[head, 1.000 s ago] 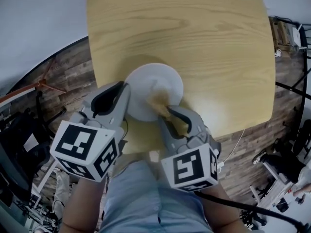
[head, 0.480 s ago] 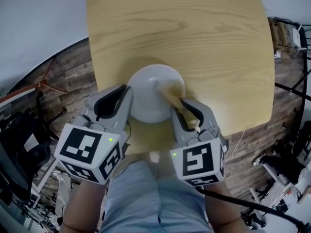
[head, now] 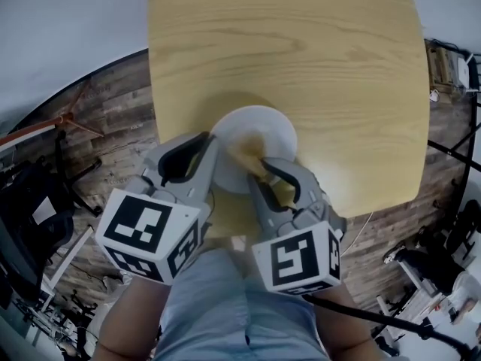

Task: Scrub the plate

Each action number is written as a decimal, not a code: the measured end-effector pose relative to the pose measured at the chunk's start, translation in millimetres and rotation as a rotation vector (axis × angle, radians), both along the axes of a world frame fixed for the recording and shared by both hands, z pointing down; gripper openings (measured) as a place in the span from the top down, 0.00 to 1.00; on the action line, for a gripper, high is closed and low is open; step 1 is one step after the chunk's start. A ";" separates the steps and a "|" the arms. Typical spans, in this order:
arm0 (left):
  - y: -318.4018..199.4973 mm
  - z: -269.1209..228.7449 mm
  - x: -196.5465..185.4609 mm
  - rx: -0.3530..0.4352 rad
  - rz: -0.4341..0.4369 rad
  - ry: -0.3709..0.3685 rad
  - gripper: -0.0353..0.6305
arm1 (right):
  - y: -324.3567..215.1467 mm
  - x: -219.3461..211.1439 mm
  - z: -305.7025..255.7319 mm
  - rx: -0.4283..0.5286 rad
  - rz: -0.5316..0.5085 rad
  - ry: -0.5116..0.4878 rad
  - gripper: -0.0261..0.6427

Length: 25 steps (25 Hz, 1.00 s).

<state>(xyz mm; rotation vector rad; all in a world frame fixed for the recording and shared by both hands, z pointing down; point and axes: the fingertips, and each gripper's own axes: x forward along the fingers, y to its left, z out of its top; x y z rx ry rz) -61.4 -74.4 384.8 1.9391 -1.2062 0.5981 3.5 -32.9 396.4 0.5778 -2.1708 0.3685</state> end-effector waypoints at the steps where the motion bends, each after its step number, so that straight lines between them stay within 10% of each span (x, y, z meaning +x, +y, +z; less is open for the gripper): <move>1: 0.0 0.2 -0.5 -0.001 -0.002 0.000 0.86 | 2.9 -0.5 0.2 -0.008 -0.012 -0.002 0.86; 25: 12.7 -6.7 -15.9 0.129 0.022 -0.172 0.86 | -4.6 65.5 6.7 0.031 0.167 0.117 0.86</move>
